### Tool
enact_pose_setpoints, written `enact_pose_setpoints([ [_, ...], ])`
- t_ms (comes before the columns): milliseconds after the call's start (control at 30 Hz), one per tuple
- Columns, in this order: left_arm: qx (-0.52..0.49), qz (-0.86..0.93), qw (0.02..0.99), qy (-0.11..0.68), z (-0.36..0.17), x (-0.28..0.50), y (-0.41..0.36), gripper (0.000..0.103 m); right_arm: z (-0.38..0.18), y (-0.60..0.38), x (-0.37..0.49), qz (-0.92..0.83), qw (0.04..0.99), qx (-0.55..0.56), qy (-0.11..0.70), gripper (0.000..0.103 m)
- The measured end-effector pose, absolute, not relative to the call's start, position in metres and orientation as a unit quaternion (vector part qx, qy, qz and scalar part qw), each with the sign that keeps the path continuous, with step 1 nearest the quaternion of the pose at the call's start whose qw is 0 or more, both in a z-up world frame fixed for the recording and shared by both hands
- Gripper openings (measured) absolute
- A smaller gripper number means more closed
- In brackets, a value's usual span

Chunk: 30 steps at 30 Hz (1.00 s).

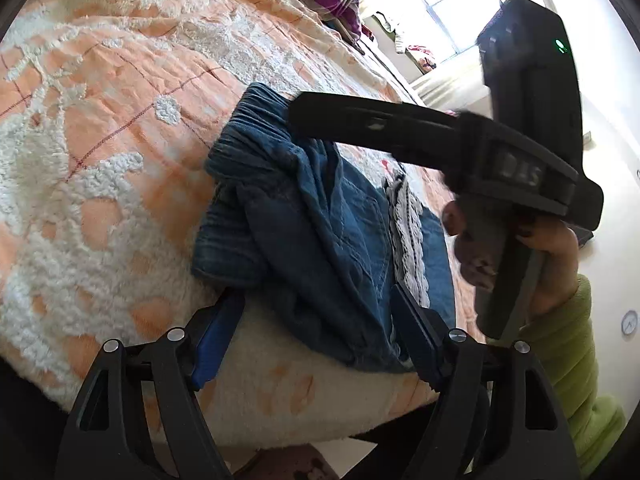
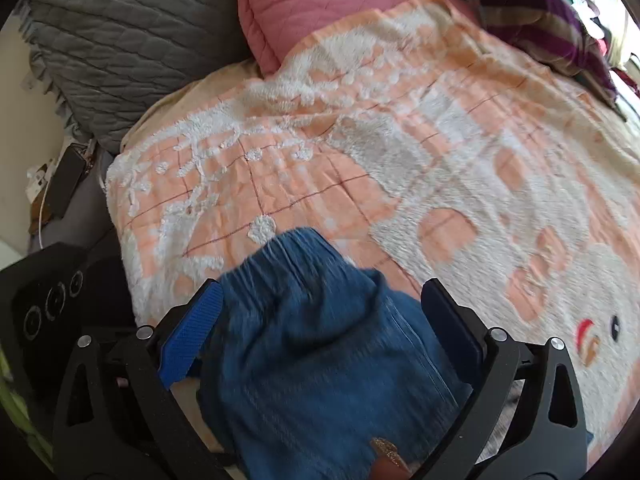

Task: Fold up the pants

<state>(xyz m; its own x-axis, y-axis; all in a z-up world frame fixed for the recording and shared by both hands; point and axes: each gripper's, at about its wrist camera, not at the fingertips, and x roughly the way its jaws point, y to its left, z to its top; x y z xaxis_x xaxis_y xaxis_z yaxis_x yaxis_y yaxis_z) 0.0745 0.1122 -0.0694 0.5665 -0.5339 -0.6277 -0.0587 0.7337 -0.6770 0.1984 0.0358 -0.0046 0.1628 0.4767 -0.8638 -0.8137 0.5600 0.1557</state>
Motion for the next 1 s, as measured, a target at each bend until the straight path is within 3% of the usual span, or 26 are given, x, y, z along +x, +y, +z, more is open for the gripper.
enact_pose_setpoints([
  [133, -0.34, -0.145, 0.818, 0.441, -0.071, 0.081, 0.112, 0.073, -0.021, 0.053, 0.206, 0.444, 0.721, -0.176, 0.502, 0.094],
  [200, -0.336, -0.142, 0.82, 0.441, -0.071, 0.085, 0.112, 0.065, -0.031, 0.061, 0.211, 0.445, 0.713, -0.172, 0.513, 0.094],
  [233, -0.336, -0.14, 0.821, 0.441, -0.072, 0.087, 0.112, 0.055, -0.033, 0.063, 0.213, 0.446, 0.71, -0.17, 0.517, 0.09],
  [267, -0.338, -0.138, 0.819, 0.443, -0.074, 0.089, 0.111, 0.041, -0.038, 0.064, 0.215, 0.453, 0.702, -0.165, 0.524, 0.074],
  [333, -0.349, -0.143, 0.813, 0.443, -0.078, 0.093, 0.111, 0.031, -0.044, 0.065, 0.216, 0.461, 0.693, -0.163, 0.53, 0.054],
  [367, -0.355, -0.147, 0.812, 0.439, -0.077, 0.094, 0.109, 0.03, -0.043, 0.062, 0.214, 0.461, 0.697, -0.164, 0.524, 0.046],
  [467, -0.333, -0.162, 0.827, 0.423, -0.061, 0.095, 0.097, 0.028, -0.027, 0.04, 0.213, 0.473, 0.709, -0.133, 0.506, 0.035],
  [900, -0.236, -0.27, 0.841, 0.406, -0.006, 0.117, -0.014, 0.028, 0.045, -0.134, 0.192, 0.442, 0.797, 0.018, 0.412, 0.035],
  [1000, -0.202, -0.287, 0.839, 0.415, -0.006, 0.117, -0.042, 0.029, 0.044, -0.172, 0.18, 0.419, 0.817, 0.034, 0.395, 0.056],
])
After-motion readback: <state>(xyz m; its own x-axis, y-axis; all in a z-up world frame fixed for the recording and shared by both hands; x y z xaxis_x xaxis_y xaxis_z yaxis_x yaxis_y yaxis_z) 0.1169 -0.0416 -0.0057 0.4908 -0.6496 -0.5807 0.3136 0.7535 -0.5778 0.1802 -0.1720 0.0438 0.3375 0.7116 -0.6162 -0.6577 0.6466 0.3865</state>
